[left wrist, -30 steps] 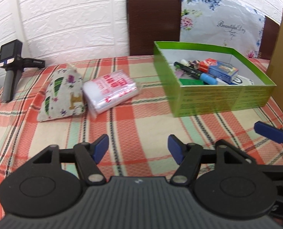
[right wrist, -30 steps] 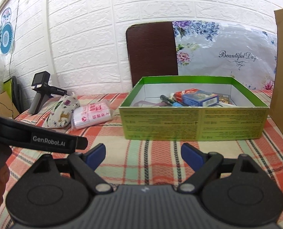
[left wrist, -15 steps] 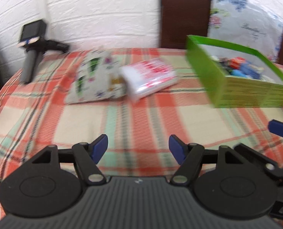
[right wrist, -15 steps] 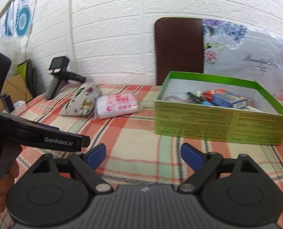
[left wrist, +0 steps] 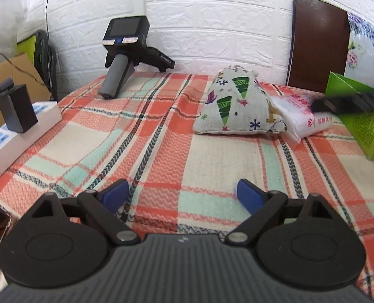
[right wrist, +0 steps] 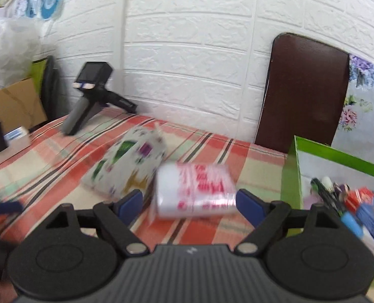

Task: Organize objects
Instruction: 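Grasp the sealed bag pack with the right gripper, then carry the sealed bag pack over the green box with the right gripper, then lower the bag pack into the green box and open the right gripper, then move the left gripper toward the white floral drawstring pouch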

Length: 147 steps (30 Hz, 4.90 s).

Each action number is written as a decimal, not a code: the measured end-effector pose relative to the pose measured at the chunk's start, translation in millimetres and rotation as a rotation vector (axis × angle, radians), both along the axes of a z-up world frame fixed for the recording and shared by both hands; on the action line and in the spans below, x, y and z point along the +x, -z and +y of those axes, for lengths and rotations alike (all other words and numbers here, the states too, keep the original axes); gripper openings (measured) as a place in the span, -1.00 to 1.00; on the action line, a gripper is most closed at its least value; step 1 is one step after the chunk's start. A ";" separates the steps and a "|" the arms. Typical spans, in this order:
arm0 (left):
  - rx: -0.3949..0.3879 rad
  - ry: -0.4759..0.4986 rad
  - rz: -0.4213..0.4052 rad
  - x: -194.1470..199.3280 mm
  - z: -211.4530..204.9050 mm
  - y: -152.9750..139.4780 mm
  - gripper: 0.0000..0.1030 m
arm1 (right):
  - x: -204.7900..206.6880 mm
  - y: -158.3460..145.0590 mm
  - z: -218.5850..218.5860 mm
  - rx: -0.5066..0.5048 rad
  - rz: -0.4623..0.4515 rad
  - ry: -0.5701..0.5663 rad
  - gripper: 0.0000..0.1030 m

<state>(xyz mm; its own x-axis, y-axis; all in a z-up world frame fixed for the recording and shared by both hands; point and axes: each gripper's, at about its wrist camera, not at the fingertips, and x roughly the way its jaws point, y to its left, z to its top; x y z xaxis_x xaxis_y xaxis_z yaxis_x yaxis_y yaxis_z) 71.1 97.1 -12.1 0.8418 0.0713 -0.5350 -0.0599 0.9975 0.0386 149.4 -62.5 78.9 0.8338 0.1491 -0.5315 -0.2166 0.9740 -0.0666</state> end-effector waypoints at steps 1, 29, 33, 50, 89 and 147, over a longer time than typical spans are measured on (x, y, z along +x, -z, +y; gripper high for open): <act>0.001 -0.001 -0.005 -0.1 -0.6 -0.3 0.83 | 17.5 1.9 0.6 -0.008 0.037 -0.005 0.76; -0.145 0.291 0.150 -19.7 -67.4 -28.9 0.87 | -154.8 42.1 -89.7 0.070 0.142 0.070 0.99; -0.289 0.482 0.260 -26.8 -101.1 -39.5 0.87 | -160.4 39.7 -95.4 0.073 0.134 0.035 1.00; -0.209 0.616 0.120 -8.0 -188.5 -106.3 0.51 | -157.7 -1.1 -120.9 0.077 -0.173 0.045 0.88; 0.046 0.363 0.100 11.5 -230.8 -102.9 0.78 | -153.6 -13.8 -198.6 0.283 -0.160 0.347 0.83; 0.060 0.057 0.141 23.4 -47.5 -32.1 0.82 | -102.9 0.3 -41.3 0.134 0.031 0.040 0.83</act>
